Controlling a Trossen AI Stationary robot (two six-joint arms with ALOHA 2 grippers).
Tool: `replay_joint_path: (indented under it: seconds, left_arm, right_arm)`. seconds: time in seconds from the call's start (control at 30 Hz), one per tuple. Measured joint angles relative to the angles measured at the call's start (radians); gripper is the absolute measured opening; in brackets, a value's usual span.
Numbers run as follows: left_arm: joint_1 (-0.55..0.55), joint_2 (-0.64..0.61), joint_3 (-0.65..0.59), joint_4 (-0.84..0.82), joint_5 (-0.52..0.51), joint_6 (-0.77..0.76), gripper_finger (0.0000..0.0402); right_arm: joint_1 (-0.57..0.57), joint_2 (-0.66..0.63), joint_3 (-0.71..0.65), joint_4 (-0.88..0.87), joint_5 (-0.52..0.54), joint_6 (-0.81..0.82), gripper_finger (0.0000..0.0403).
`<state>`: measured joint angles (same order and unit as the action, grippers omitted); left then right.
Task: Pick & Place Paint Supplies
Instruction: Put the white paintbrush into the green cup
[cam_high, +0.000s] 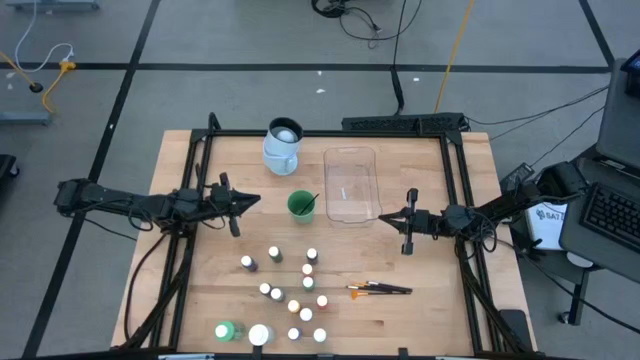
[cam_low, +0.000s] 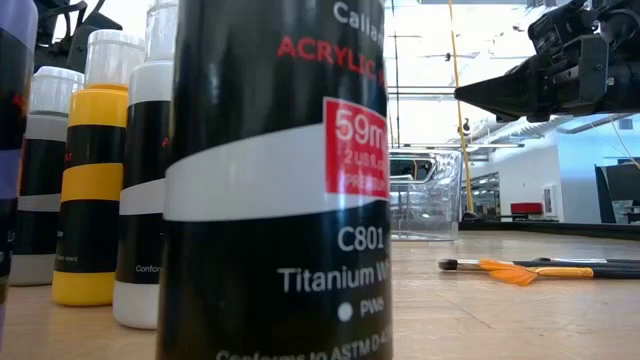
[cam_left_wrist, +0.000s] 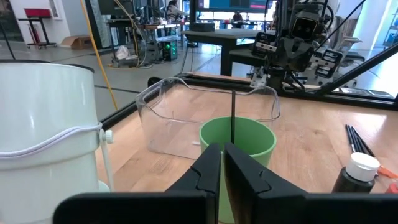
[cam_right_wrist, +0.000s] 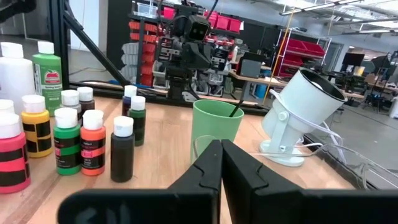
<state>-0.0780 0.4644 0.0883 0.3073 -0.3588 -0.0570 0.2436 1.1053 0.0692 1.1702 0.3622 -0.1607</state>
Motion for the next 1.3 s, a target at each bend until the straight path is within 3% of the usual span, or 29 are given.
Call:
replay_joint_path:
  seconds: [1.3]
  left_arm:
    - [0.000, 0.000, 0.000, 0.000, 0.000, 0.000, 0.0026]
  right_arm:
    - [0.000, 0.000, 0.000, 0.007, -0.001, 0.018, 0.0000]
